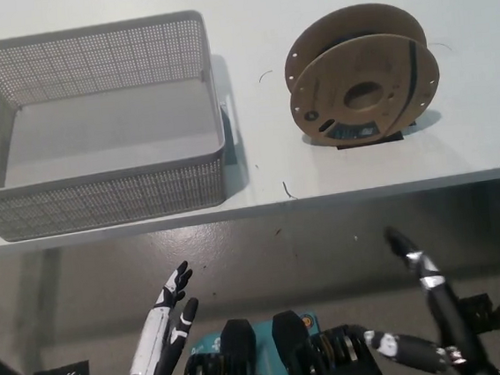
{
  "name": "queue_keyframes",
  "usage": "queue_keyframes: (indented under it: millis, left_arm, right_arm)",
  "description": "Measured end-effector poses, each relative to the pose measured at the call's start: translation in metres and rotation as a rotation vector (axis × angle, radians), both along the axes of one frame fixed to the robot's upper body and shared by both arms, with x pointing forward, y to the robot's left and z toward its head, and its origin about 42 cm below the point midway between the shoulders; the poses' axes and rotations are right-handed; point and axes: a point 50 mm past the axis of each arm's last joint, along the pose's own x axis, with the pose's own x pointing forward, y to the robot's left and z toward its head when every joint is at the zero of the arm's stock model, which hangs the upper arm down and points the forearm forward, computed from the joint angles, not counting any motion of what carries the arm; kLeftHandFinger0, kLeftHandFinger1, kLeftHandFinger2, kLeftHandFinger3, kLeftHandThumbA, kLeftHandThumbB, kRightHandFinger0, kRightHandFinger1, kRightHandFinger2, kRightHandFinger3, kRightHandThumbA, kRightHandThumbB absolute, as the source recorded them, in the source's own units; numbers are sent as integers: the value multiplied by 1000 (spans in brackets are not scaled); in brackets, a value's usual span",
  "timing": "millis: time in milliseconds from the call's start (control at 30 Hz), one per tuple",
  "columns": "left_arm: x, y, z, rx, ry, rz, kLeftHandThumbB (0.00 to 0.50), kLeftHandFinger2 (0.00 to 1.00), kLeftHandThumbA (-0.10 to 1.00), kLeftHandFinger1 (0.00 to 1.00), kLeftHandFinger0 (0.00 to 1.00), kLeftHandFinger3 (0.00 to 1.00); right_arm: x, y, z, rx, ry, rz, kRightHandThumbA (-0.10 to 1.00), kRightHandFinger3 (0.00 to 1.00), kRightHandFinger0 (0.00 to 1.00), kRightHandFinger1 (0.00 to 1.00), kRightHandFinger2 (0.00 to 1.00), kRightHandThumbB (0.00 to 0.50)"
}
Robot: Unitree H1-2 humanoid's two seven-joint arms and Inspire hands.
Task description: Use the right hand to pick up a 3d printing filament and place it into a container on the left side
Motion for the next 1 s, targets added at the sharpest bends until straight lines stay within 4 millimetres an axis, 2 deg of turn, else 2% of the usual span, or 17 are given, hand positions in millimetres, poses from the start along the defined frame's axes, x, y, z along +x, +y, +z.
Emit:
queue_keyframes:
  millis: [100, 233, 300, 367, 400, 433, 533, 600, 633, 700, 733, 767, 867, 900, 967, 1000]
  left_arm:
    - [0, 1, 0, 3, -6, 0, 198, 1000, 1000, 1000, 1000, 1000]
    - [0, 2, 1, 10, -13, -1, 198, 1000, 1000, 1000, 1000, 1000]
    - [0, 2, 1, 13, -14, -1, 182, 1000, 1000, 1000, 1000, 1000]
    - [0, 3, 1, 16, -14, -1, 185, 1000, 1000, 1000, 1000, 1000]
    - [0, 4, 1, 18, -14, -1, 184, 1000, 1000, 1000, 1000, 1000]
    - [0, 4, 1, 18, -14, -1, 184, 1000, 1000, 1000, 1000, 1000]
    - [-1, 4, 0, 21, -11, -2, 184, 1000, 1000, 1000, 1000, 1000]
    - [-1, 4, 0, 22, -10, -3, 192, 1000, 1000, 1000, 1000, 1000]
    - [-2, 3, -1, 23, -8, -3, 193, 1000, 1000, 1000, 1000, 1000]
    - [-4, 3, -2, 22, -4, -4, 196, 1000, 1000, 1000, 1000, 1000]
    - [-5, 3, -3, 22, -1, -3, 191, 1000, 1000, 1000, 1000, 1000]
    - [-6, 3, -4, 22, 2, -3, 188, 1000, 1000, 1000, 1000, 1000]
    - [-8, 4, -6, 23, 9, -3, 185, 1000, 1000, 1000, 1000, 1000]
    - [-8, 4, -6, 23, 10, -3, 187, 1000, 1000, 1000, 1000, 1000]
    - [-8, 3, -7, 23, 13, -4, 186, 1000, 1000, 1000, 1000, 1000]
    - [-8, 3, -7, 23, 13, -4, 187, 1000, 1000, 1000, 1000, 1000]
  right_arm:
    - [-4, -12, 17, -20, -58, -14, 1000, 1000, 1000, 1000, 1000, 211]
    - [2, -40, 71, -92, -212, 5, 1000, 1000, 1000, 1000, 1000, 260]
    - [12, -54, 99, -145, -282, 17, 1000, 1000, 1000, 1000, 1000, 331]
    - [22, -64, 125, -192, -337, 23, 977, 1000, 1000, 1000, 1000, 304]
    - [32, -72, 144, -231, -367, 26, 949, 1000, 1000, 1000, 1000, 319]
    - [37, -76, 151, -244, -376, 28, 941, 1000, 1000, 1000, 1000, 327]
    - [65, -90, 193, -327, -422, 26, 917, 1000, 1000, 1000, 1000, 343]
    - [81, -96, 216, -362, -439, 20, 896, 1000, 1000, 1000, 1000, 334]
    - [92, -99, 235, -387, -453, 14, 883, 1000, 1000, 1000, 1000, 337]
    - [108, -102, 258, -405, -453, 7, 871, 1000, 1000, 1000, 1000, 308]
    - [115, -103, 265, -410, -443, 3, 946, 1000, 1000, 1000, 1000, 334]
    - [121, -104, 274, -418, -437, 0, 1000, 1000, 1000, 1000, 1000, 322]
    - [143, -103, 301, -456, -399, -3, 1000, 1000, 1000, 1000, 1000, 310]
    - [148, -102, 307, -468, -383, -1, 1000, 1000, 1000, 1000, 1000, 335]
    - [164, -100, 320, -500, -335, 8, 1000, 1000, 1000, 1000, 1000, 353]
    - [170, -99, 325, -509, -317, 9, 1000, 1000, 1000, 1000, 1000, 344]
